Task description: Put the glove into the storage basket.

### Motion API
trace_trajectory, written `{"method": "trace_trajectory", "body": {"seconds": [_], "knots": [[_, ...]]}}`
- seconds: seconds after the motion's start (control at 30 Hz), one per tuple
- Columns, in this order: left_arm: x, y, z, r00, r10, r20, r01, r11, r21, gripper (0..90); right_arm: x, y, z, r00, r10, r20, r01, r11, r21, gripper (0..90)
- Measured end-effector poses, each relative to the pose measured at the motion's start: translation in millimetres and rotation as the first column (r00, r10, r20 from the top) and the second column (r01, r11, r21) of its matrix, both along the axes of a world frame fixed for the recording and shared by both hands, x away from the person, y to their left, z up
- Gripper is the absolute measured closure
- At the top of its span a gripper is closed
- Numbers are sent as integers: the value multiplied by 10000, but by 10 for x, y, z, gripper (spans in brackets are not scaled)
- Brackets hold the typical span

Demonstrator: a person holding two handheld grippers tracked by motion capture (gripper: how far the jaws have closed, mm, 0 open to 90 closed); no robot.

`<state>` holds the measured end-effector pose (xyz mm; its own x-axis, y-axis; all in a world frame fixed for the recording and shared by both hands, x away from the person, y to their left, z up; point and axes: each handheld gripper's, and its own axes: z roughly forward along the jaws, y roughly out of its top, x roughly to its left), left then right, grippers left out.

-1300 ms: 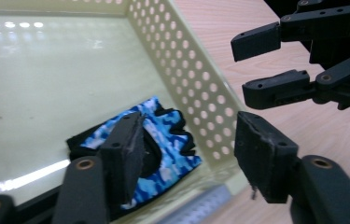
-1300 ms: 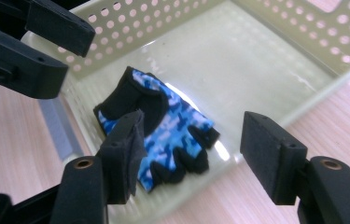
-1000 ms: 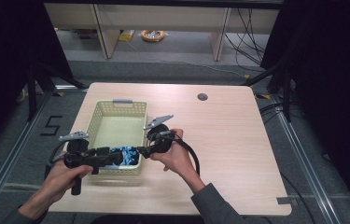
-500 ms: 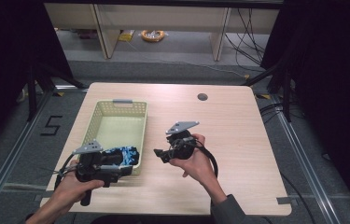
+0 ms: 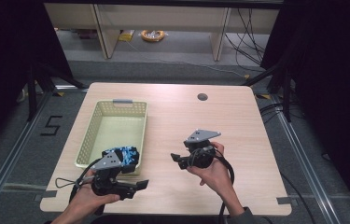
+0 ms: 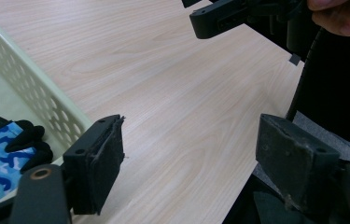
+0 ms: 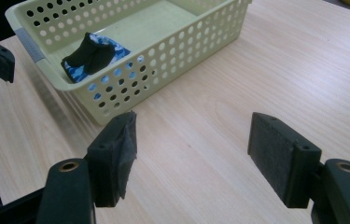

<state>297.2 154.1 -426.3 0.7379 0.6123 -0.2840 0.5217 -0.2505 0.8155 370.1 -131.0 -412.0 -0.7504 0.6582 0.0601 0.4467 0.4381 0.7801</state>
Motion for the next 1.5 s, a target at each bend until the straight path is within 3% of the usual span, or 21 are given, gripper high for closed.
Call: {"method": "trace_trajectory", "body": {"seconds": [0.13,0.2,0.33,0.5,0.63,0.7,0.73,0.8,0.83,0.93,0.97,1.0,1.03,1.13,1.17,1.27,1.3,1.33,1.4,1.47,1.5], "knots": [[-14,-20,-24,9998,-62,184,61,10000,54,230,-56,-75,-9,9997,-227,-130,229,9997,131,335],[-23,-26,-47,10000,-38,-18,38,9999,-111,230,-74,-107,-15,9999,-156,-62,156,9998,149,333],[-44,-18,-75,9999,-58,108,58,10000,-16,229,-161,-162,-16,9991,-263,-318,273,9991,319,330],[-61,-6,-125,9999,-87,102,91,9993,-367,209,-244,-210,-36,9996,-143,-252,155,9988,462,268],[-92,-6,-168,9996,-293,-19,293,9990,-335,187,-299,-236,-78,9998,-169,-137,176,9983,563,226],[-113,-17,-190,9994,-337,-17,337,9990,-303,187,-331,-250,-99,9987,-319,-402,344,9975,621,226],[-118,-24,-209,9994,-353,55,355,9986,-404,189,-316,-268,-122,9996,-222,-147,231,9977,630,226],[-139,-34,-228,9996,-289,-15,289,9990,-329,192,-342,-278,-144,9982,-291,-525,329,9967,738,227],[-140,-30,-239,9991,-410,119,413,9988,-255,191,-324,-294,-176,9995,-223,-234,240,9972,710,227],[-179,-51,-271,9994,-339,51,339,9994,-72,191,-349,-311,-204,9980,-325,-541,357,9975,605,226],[-179,-58,-291,9992,-399,67,400,9990,-192,191,-348,-315,-223,9987,-233,-455,262,9976,635,226],[-187,-60,-299,9991,-428,-11,428,9991,-65,191,-362,-306,-237,9980,-386,-507,424,9963,746,225],[-192,-60,-312,9987,-501,128,501,9987,-14,191,-358,-323,-242,9989,-215,-405,240,9978,613,223],[-207,-62,-344,9987,-491,140,490,9988,71,190,-406,-323,-257,9976,-292,-622,337,9968,722,220],[-209,-56,-359,9983,-567,142,565,9983,126,190,-412,-331,-277,9992,-133,-385,160,9974,707,217],[-224,-56,-396,9985,-529,106,527,9985,126,190,-473,-326,-309,9974,-194,-696,253,9961,848,214],[-223,-46,-404,9979,-639,105,636,9978,200,190,-467,-336,-323,9987,-185,-467,223,9965,807,214],[-230,-50,-413,9983,-577,53,576,9982,139,190,-486,-331,-335,9979,-100,-632,155,9962,859,214],[-238,-46,-437,9985,-545,15,544,9983,197,189,-498,-339,-370,9990,-103,-425,137,9966,814,216],[-255,-56,-477,9986,-535,-34,536,9981,305,188,-511,-341,-398,9988,-19,-485,55,9973,731,216],[-254,-57,-501,9981,-607,42,606,9975,364,187,-546,-326,-427,9971,-132,-753,195,9964,826,217]]}}
